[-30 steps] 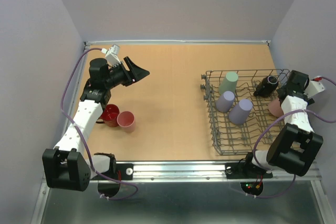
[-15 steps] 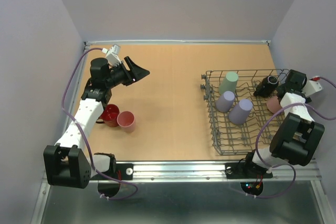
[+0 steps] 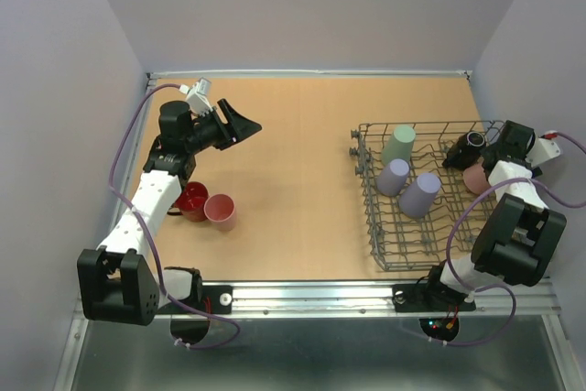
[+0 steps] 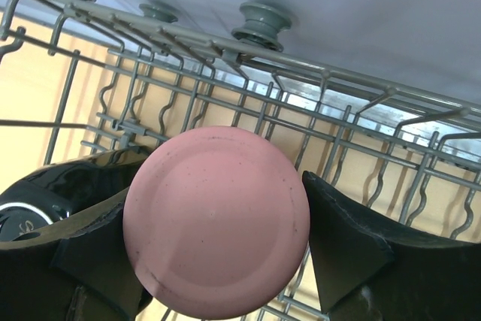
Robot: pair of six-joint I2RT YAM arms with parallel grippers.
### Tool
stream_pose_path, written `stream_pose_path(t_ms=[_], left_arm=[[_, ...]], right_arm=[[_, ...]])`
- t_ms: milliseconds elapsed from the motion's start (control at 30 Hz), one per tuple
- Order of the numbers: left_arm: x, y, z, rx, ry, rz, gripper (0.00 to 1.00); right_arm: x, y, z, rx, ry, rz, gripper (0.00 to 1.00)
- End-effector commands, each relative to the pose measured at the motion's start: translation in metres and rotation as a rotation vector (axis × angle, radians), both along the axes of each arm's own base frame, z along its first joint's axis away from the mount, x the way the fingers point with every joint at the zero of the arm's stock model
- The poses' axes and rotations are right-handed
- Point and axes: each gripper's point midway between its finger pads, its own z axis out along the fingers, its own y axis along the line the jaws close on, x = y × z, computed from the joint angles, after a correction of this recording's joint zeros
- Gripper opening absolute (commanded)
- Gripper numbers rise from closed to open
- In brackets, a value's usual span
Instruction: Load the cups into the dish rack
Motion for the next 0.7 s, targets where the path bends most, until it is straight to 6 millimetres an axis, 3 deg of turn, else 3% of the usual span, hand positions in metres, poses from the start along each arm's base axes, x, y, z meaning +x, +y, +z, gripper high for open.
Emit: stream_pose_path(t_ms=[0, 33, 67, 100, 300, 367, 400, 667], left_arm=[[0.005, -0.002, 0.018, -0.009, -0.074, -0.019, 0.70], [0.006, -0.002, 0.018, -0.008, -0.076, -0.017, 0.70], [0.006, -0.002, 0.018, -0.009, -0.074, -0.019, 0.70], [0.006, -0.002, 0.018, -0.009, -0.073, -0.017, 0.70], [0.004, -0.002, 0.020, -0.014, -0.079, -0.020, 0.70], [0.004, -0.002, 0.021, -0.014, -0.082, -0.020, 0.70], [0.003, -0.002, 0.021, -0.014, -0.082, -0.022, 0.70], [0.000, -0.003, 0.024, -0.018, -0.088, -0.026, 0.70]], right_arm=[[0.004, -0.003, 0.006, -0.021, -0.015, 0.036, 0.13], [0.004, -0.002, 0.007, -0.028, -0.009, 0.046, 0.19], [0.004, -0.001, 0.009, -0.028, -0.014, 0.055, 0.38], [0.004, -0.001, 0.009, -0.030, -0.011, 0.062, 0.46], [0.004, 0.003, 0.009, -0.026, -0.002, 0.093, 0.82], [0.003, 0.005, 0.010, -0.021, -0.008, 0.095, 0.89], [0.003, 0.006, 0.009, -0.016, -0.010, 0.100, 0.98], [0.000, 0.011, 0.025, -0.030, -0.053, 0.114, 1.00]])
